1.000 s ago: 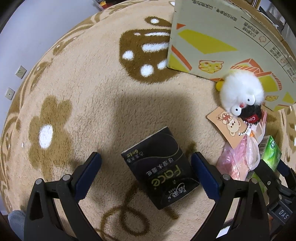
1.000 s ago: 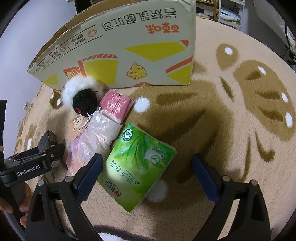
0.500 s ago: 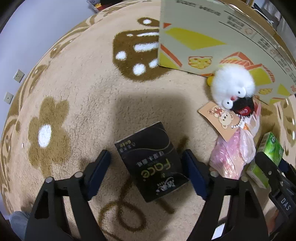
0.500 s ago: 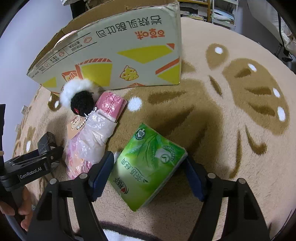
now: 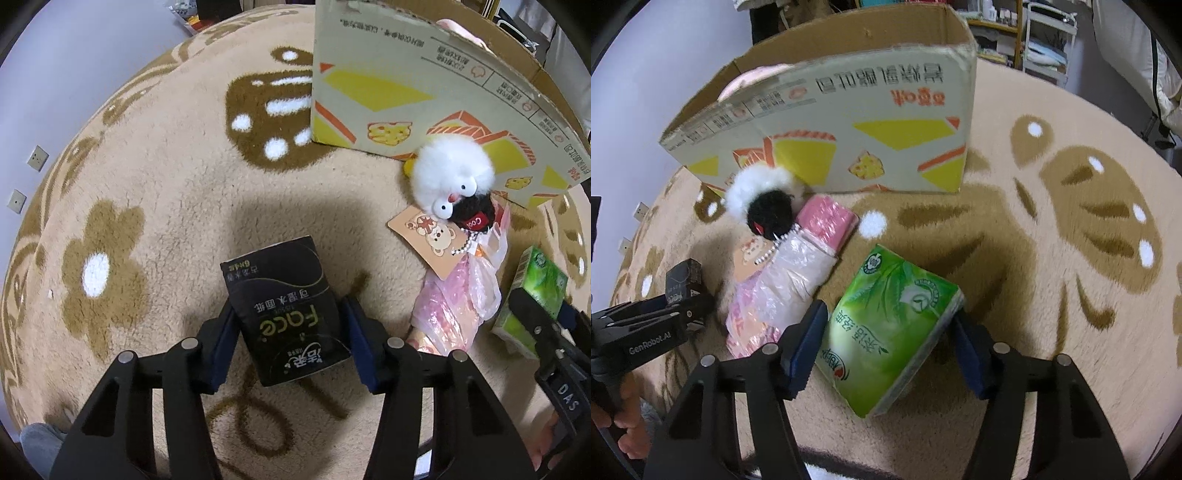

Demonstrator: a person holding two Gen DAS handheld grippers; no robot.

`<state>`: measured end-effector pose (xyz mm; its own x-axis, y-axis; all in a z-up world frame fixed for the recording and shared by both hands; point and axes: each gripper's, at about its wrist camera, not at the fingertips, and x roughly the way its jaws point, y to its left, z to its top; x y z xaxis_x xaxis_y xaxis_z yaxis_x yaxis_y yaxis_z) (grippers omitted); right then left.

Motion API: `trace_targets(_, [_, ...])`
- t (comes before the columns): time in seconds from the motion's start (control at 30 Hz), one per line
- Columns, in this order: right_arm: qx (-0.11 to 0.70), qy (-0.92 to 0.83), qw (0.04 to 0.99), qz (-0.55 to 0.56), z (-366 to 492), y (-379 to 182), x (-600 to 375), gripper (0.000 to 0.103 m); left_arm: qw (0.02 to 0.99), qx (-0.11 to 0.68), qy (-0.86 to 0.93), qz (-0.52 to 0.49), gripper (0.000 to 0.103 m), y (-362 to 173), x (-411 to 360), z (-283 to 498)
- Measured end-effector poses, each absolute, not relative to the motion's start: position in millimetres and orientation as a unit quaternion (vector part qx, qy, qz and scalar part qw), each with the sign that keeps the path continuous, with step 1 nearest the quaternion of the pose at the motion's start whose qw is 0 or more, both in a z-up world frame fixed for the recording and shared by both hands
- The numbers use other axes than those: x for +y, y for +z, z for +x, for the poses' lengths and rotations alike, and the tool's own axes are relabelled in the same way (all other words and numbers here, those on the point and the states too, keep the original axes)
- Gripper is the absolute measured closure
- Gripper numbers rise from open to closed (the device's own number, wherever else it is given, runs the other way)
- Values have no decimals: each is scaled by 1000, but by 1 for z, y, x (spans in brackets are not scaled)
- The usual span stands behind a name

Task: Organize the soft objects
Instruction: 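Lift the black tissue pack over the box while the right tool carries the green pack there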

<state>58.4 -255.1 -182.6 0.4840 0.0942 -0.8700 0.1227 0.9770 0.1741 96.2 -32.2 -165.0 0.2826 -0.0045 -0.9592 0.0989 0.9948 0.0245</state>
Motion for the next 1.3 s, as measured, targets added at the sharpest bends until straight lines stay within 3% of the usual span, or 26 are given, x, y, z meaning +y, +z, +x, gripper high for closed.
trace_targets(0.4, [400,12,910,105,33,-128,-260,38,849,524,-18,58,50,-116,-38,80])
trace_targets(0.67, [299,25,950,92,24,-78,-265,38,913,401,-27,72,50,-40,-39,55])
trace_targets(1.0, [249,40,964,79,33,-47,-258,38,952,289,-24,96,50,22,-42,61])
trace_targets(1.3, [233,35,969,75,48,-38,-261,38,957,272,-51,90,50,46,-50,76])
